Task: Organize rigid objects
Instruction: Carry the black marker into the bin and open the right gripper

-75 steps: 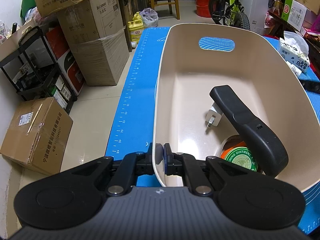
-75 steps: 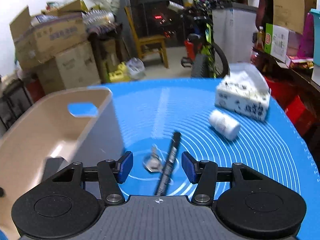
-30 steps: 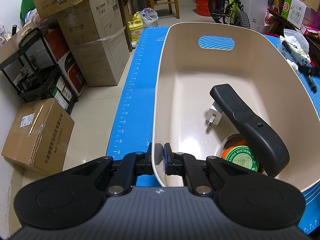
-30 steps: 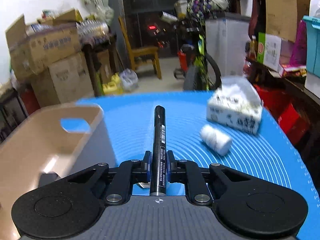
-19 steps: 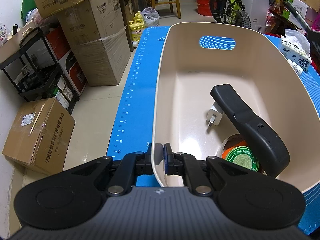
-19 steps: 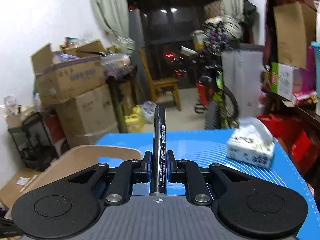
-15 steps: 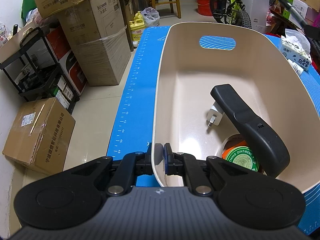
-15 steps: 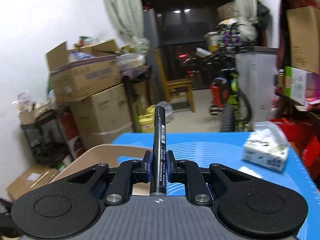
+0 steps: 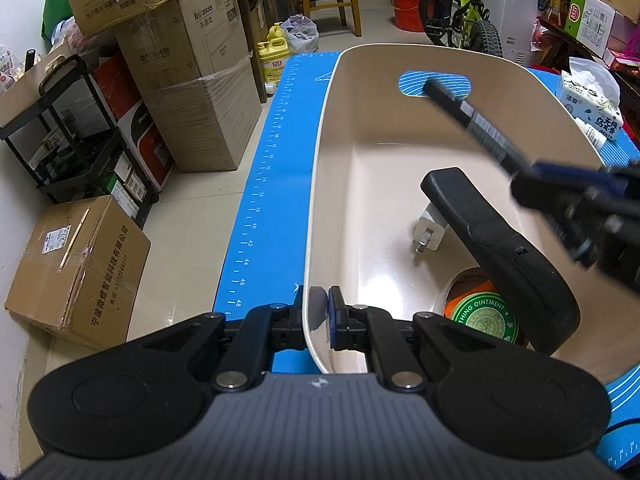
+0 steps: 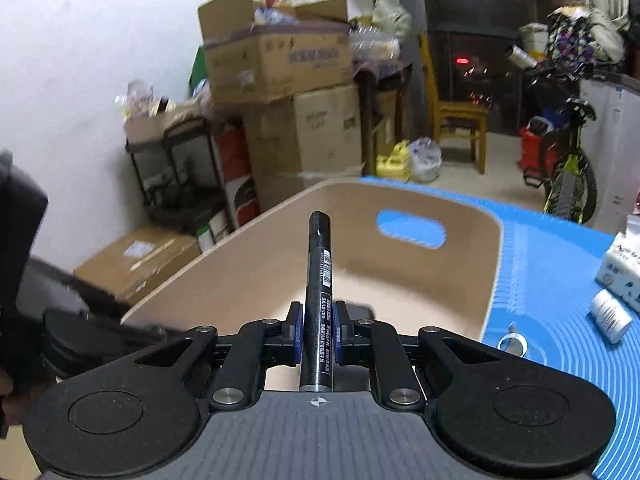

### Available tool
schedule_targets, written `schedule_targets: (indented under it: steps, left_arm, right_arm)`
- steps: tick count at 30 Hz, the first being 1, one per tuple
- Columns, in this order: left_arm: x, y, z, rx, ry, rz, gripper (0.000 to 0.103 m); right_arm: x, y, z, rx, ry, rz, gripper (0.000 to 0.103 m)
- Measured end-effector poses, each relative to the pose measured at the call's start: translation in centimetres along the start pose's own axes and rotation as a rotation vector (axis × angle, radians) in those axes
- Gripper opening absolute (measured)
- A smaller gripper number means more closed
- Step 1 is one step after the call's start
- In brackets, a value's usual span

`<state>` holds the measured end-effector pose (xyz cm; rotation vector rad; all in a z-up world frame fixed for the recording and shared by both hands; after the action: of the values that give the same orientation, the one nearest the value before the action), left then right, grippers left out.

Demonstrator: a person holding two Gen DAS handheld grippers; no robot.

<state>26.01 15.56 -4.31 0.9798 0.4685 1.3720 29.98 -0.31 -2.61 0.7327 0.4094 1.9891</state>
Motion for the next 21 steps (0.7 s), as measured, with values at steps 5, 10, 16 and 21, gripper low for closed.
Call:
schedule_targets:
  steps: [5, 10, 16, 21]
  left_arm:
    - [0.0, 0.0, 0.0, 0.000, 0.000, 0.000, 0.011]
    - [-0.1, 0.0, 0.0, 0.002, -0.001, 0.001, 0.011]
    - [-0.1, -0.1, 0.0, 0.002, 0.000, -0.001, 0.011]
    - [-0.1, -0.2, 0.0, 0.002, -0.001, 0.001, 0.011]
  right_arm:
    - [0.1, -1.4, -0.6, 0.094, 0.012, -0.021, 0.025]
    - [0.1, -2.2, -1.4, 0.153, 0.004, -0.018, 0.027]
    - [-0.5, -1.2, -0.8, 0.121, -0.026, 0.004, 0.047]
    - [-1.7, 0.7, 0.9, 0.029, -0.061, 0.013, 0.055]
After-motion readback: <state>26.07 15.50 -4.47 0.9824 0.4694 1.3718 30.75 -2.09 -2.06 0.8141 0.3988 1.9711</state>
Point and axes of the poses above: each gripper's, at about its wrist camera, not at the fingertips, and y roughly against the way its jaws point, x to its left, z to its top, the point moved 1 cm from there along -y, roughly the way its jaws point, and after that the axes turned 14 degrees about -y, right-handed, at the moved point
